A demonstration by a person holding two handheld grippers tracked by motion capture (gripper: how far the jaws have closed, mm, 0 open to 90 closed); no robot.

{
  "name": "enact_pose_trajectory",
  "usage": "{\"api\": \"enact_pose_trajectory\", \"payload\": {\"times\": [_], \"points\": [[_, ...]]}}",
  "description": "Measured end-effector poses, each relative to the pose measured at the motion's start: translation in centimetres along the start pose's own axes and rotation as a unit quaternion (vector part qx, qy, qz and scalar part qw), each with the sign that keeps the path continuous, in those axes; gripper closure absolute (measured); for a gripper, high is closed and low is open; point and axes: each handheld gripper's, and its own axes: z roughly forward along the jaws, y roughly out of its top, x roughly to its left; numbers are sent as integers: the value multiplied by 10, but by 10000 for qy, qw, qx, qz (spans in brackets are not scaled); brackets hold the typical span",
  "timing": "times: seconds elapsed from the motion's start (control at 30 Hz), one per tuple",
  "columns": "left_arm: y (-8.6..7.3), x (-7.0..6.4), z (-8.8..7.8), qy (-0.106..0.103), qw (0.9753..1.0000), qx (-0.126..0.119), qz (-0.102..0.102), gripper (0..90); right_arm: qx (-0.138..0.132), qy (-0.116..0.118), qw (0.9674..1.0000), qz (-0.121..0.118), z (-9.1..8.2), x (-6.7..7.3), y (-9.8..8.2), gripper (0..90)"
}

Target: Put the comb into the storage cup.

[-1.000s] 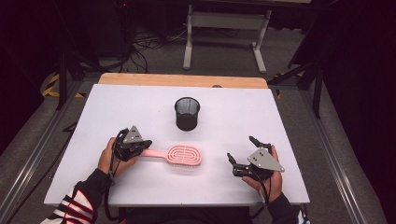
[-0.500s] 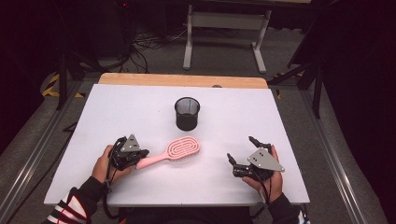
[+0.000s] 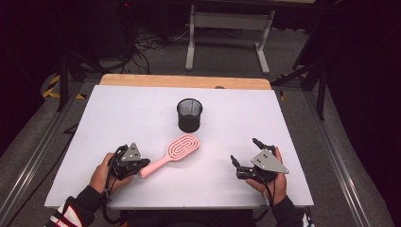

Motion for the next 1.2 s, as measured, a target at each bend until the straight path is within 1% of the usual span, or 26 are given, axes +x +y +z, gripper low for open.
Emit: {"api": "enact_pose_trajectory", "payload": {"times": [0.1, 0.27, 0.3, 0.33, 0.37, 0.43, 0.5, 0.53, 0.57, 0.6, 0.67, 0.73, 0.8, 0.83, 0.87, 0.9, 0.93, 1.03, 1.07, 1.1, 1.13, 1.2], "points": [[-1, -3, -2, 0, 10000, 13, 20, 884, 15, 3, 10000, -5, 0, 0, 0, 86], [-1, -3, -4, 26, 10000, 19, 14, 862, 29, -5, 10000, 1, 0, 0, 0, 86], [0, -2, -5, 48, 10000, 5, -9, 862, 29, -5, 10000, 1, 0, 0, 0, 86], [1, -1, -6, 58, 10000, -57, -6, 856, 35, -9, 10000, 6, 1, 0, 0, 87], [1, 1, -8, 106, 9999, -81, -26, 838, 37, -5, 10000, 9, 1, 0, 0, 87], [4, 5, -13, 194, 9994, -246, -159, 786, 52, -2, 10000, 6, 1, 0, 0, 87], [7, 8, -21, 208, 9985, -432, -254, 741, 58, -6, 10000, 25, 2, -1, -1, 87], [9, 9, -23, 208, 9983, -476, -263, 717, 69, -9, 10000, 27, 2, -1, -1, 87], [11, 10, -24, 201, 9981, -514, -291, 673, 76, -9, 10000, 17, 2, -1, -1, 87], [16, 9, -26, 214, 9979, -536, -284, 644, 86, -11, 10000, 16, 2, -1, -1, 87], [19, 9, -26, 226, 9980, -543, -248, 579, 94, -9, 10000, 29, 3, -1, -1, 87], [26, 7, -24, 234, 9980, -527, -251, 516, 99, -12, 9999, 17, 3, -1, -1, 88], [29, 7, -23, 232, 9979, -530, -278, 421, 104, -11, 9999, 19, 3, -1, -1, 88], [32, 7, -21, 194, 9980, -483, -353, 368, 110, -9, 9999, 19, 3, -1, -1, 88], [32, 7, -21, 194, 9980, -483, -353, 318, 110, -9, 9999, 19, 3, -1, -1, 88], [34, 7, -19, 225, 9981, -443, -352, 270, 124, 1, 9999, 18, 3, -1, -1, 88], [36, 6, -16, 215, 9983, -376, -395, 235, 129, -1, 9999, 17, 3, -1, -1, 88], [39, 6, -13, 211, 9985, -306, -407, 170, 145, 4, 9999, 15, 4, -1, -1, 88], [41, 5, -12, 188, 9986, -252, -416, 170, 145, 4, 9999, 15, 4, -1, -1, 88], [44, 4, -8, 167, 9990, -95, -405, 139, 159, 13, 9999, 17, 4, 0, -1, 87], [46, 4, -5, 204, 9989, -47, -412, 131, 168, 15, 9999, 11, 4, 0, -2, 88], [49, 3, -1, 149, 9991, 72, -398, 126, 176, 12, 9998, -6, 5, 0, -2, 88]]}}
